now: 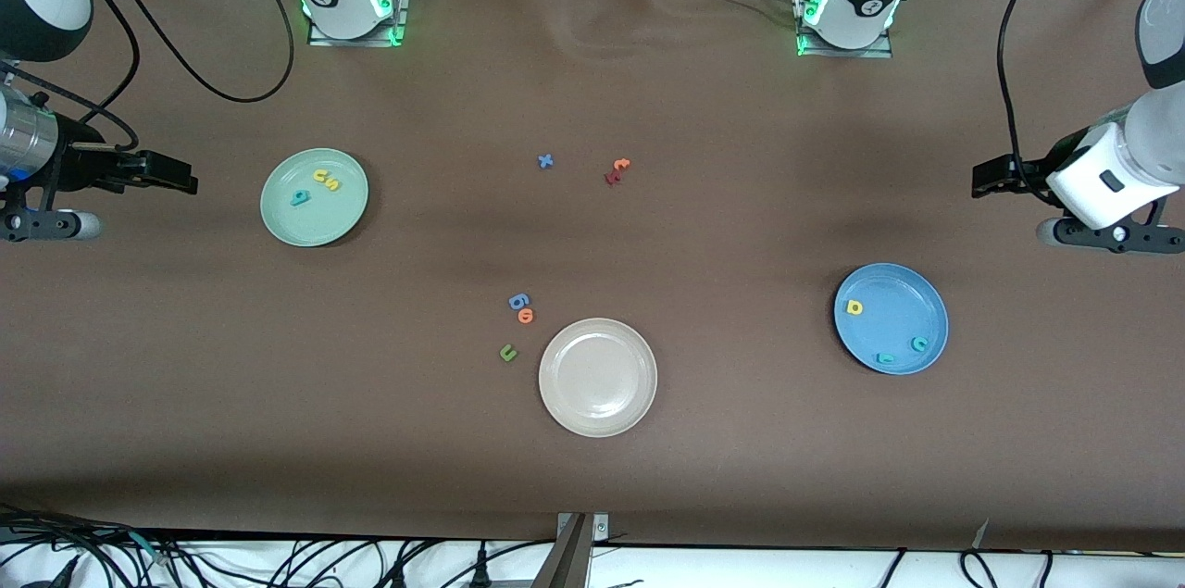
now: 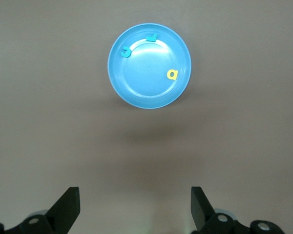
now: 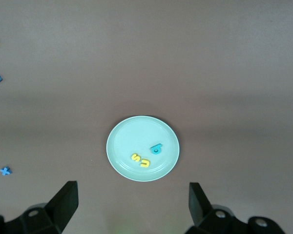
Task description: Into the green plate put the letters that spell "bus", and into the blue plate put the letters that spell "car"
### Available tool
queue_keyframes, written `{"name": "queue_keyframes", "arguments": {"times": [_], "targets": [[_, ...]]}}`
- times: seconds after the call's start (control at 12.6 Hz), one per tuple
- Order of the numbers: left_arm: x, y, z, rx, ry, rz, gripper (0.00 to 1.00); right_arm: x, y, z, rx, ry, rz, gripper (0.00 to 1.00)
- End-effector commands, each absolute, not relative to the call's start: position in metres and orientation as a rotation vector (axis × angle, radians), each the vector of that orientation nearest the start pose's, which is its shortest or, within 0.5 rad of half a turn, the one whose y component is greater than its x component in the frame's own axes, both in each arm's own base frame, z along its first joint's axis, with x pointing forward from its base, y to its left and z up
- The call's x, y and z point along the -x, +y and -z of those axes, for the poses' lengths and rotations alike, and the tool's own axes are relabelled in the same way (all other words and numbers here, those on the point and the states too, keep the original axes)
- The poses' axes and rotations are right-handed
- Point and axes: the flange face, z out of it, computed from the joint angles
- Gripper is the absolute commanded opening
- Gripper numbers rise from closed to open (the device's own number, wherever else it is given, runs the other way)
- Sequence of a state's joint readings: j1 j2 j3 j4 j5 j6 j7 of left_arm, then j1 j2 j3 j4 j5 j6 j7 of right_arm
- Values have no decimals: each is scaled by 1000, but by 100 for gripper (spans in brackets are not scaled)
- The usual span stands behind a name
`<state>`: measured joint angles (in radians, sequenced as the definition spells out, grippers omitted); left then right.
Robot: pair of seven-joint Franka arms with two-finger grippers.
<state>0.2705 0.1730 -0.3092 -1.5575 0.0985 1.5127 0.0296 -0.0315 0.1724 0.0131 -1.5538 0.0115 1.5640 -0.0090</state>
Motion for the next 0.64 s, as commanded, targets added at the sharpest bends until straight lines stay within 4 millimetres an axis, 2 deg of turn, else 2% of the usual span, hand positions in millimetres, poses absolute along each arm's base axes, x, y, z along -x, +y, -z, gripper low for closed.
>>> {"name": "queue_keyframes", "arguments": {"times": [0.0, 0.24, 0.56], "targets": [[-578, 2, -562, 3112, 98, -305, 100, -598, -12, -539, 3123, 3, -244, 100], [-579, 2, -601, 3124, 94, -209, 100, -597, -12, -540, 3123, 5, -242, 100], [-576, 7, -598, 3128, 145, -226, 100, -598, -12, -539, 3123, 5, -245, 100]]}}
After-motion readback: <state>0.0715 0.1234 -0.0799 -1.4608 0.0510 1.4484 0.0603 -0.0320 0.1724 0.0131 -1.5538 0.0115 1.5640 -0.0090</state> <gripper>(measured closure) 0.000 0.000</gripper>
